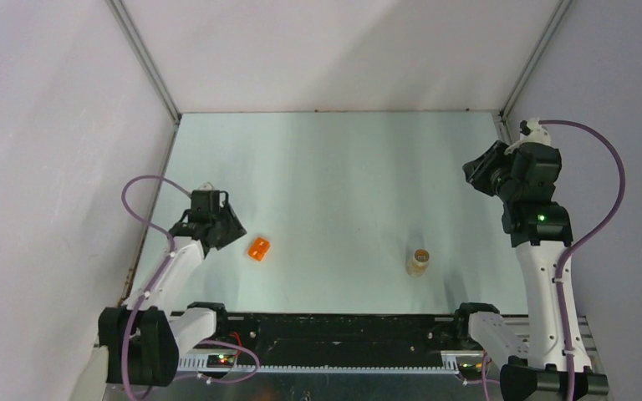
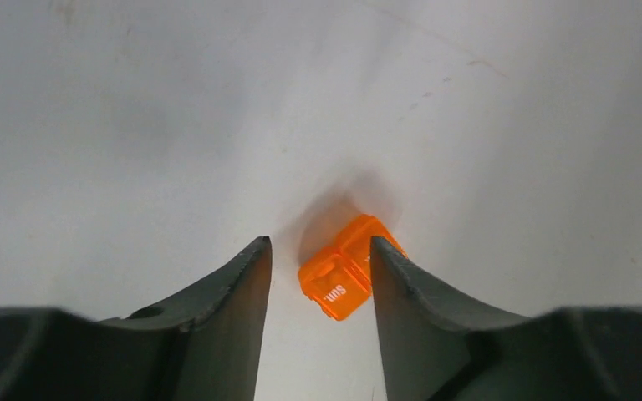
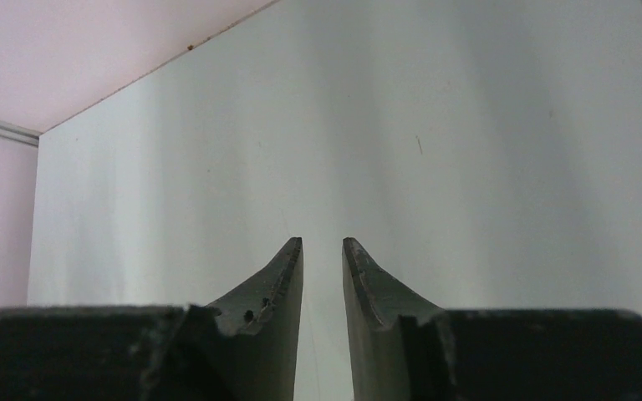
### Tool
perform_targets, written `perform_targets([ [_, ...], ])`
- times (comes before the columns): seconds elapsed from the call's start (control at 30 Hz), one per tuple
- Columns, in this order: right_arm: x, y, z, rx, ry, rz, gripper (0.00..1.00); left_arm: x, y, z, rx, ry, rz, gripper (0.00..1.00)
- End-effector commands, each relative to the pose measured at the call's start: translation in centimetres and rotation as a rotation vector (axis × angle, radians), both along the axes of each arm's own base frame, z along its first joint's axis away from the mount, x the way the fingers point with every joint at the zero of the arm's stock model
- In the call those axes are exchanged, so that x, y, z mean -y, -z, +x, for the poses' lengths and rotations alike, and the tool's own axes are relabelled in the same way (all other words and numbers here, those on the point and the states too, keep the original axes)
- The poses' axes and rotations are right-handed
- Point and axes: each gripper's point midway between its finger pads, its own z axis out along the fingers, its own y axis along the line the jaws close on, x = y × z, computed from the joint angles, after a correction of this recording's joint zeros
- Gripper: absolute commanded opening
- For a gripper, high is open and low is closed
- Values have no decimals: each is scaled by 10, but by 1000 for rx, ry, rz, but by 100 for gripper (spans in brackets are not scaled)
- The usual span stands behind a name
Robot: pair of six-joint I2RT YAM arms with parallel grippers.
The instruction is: Sort the pills into containers
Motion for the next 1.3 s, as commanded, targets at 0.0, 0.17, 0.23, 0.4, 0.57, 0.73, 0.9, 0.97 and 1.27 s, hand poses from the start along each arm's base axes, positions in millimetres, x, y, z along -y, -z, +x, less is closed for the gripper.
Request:
perform_targets([
  [0.0, -7, 1, 3, -3, -24, 29, 28, -14, 8, 18, 22, -119, 44, 44],
  [0.17, -6, 8, 0, -18, -17, 25, 28, -4, 30, 20, -62, -94, 72, 40],
  [0.23, -4, 12, -2, -24, -11, 20, 27, 7, 37, 20, -87, -62, 67, 39],
  [0.4, -1, 15, -3, -32, -2, 8, 27, 35, 43, 15, -107, 45, 40, 32],
  [0.57, -8, 18, 0, -40, -30, 14, 20, 64, 44, 0, -113, 197, 80, 26],
  [0.73, -35, 27, 4, -64, -126, -33, 19, 72, 43, -5, -93, 238, 93, 26],
  [0.9, -101, 51, 2, -121, -358, -93, 33, 63, 15, 6, -23, 182, 129, 33],
  [0.97, -140, 58, -3, -115, -503, -128, 44, 59, -3, 13, 19, 148, 139, 36],
  [1.27, -325, 118, -69, 0, -1234, -296, 74, 34, -80, 22, 230, -49, 51, 44],
])
